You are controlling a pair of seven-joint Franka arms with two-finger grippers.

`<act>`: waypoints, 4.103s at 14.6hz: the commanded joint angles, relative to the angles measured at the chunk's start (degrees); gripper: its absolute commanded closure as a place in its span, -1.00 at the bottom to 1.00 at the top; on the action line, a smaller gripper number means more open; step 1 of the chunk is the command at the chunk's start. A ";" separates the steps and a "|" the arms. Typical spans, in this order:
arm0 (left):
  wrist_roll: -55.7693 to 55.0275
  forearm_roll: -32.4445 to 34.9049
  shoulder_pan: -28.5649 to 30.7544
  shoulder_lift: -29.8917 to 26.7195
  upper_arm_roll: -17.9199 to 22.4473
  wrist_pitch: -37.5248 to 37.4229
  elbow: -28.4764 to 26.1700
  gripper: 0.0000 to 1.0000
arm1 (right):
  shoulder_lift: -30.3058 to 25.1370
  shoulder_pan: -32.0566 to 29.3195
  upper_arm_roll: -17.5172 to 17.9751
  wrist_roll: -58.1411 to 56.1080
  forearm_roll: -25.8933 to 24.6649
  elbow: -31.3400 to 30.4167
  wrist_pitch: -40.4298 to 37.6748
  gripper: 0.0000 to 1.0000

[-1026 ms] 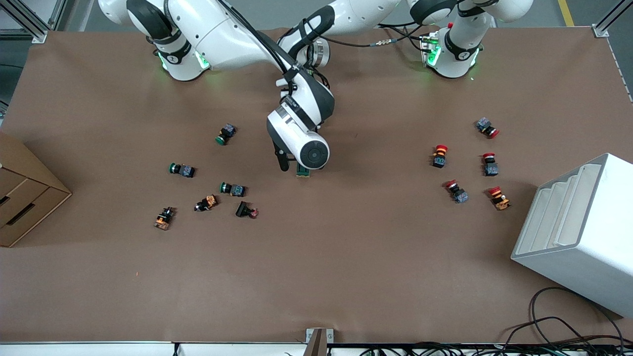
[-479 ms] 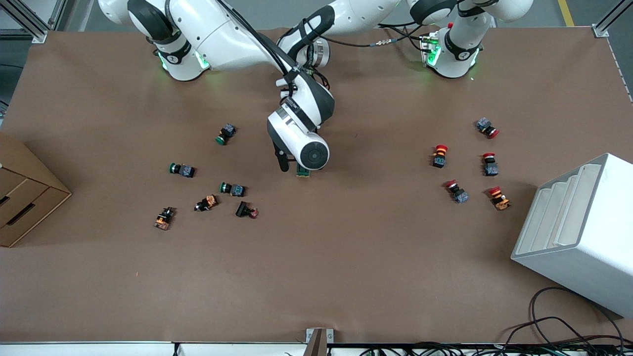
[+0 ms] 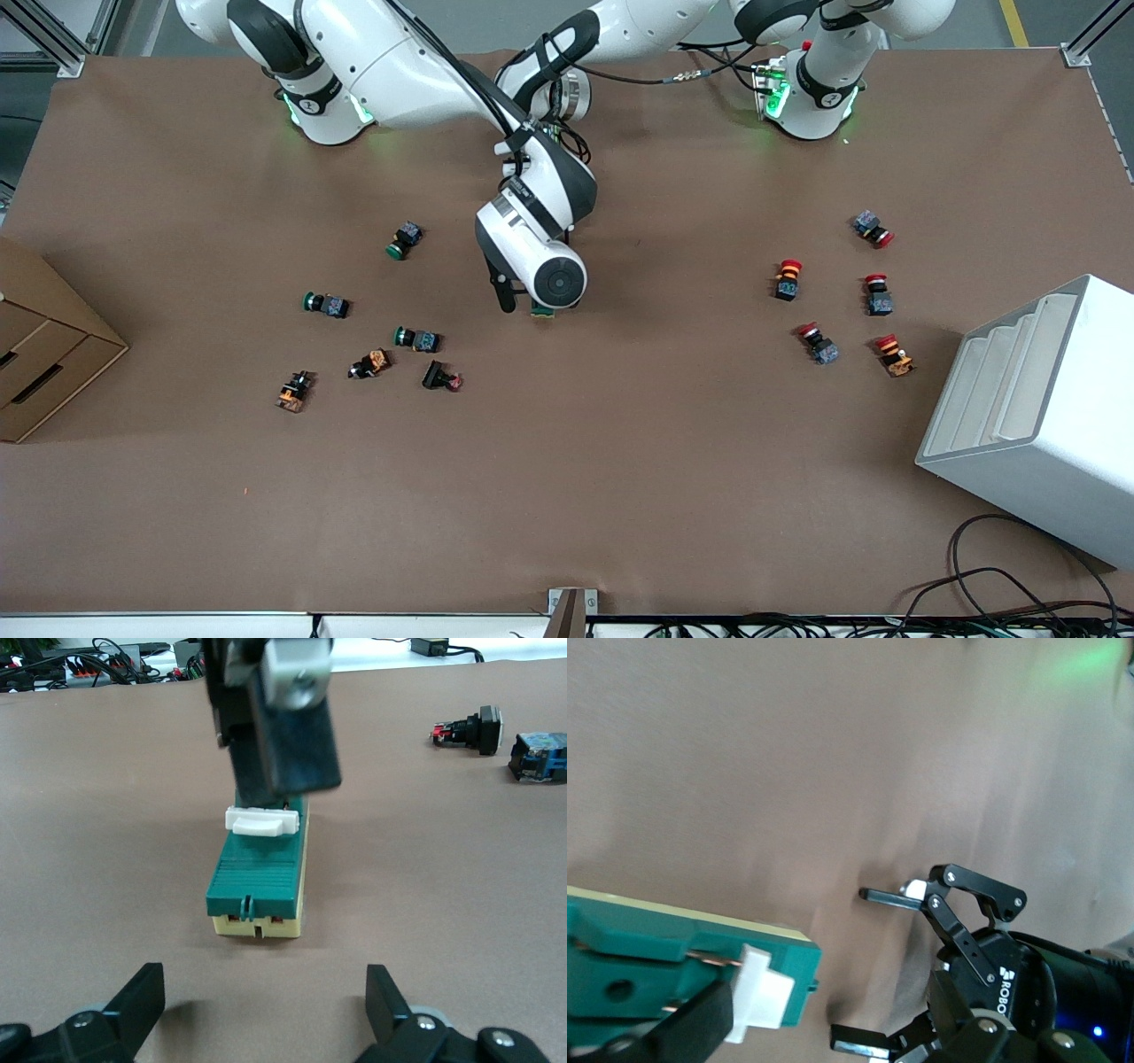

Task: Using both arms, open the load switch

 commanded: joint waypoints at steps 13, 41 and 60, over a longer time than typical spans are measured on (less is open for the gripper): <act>1.60 -1.53 -0.08 -1.71 0.22 -0.56 0.39 -0.98 | -12.88 -22.92 0.08 -52.11 -6.86 5.85 -13.58 -1.00; 62.40 -28.68 52.47 -6.81 -28.25 0.23 24.74 -1.00 | -25.71 -43.42 0.60 -110.44 -17.50 13.15 -27.04 -1.00; 115.90 -88.63 54.05 -42.57 6.54 -4.41 20.09 -1.00 | -41.54 -44.47 -1.24 -110.70 -14.86 -1.61 -23.00 -1.00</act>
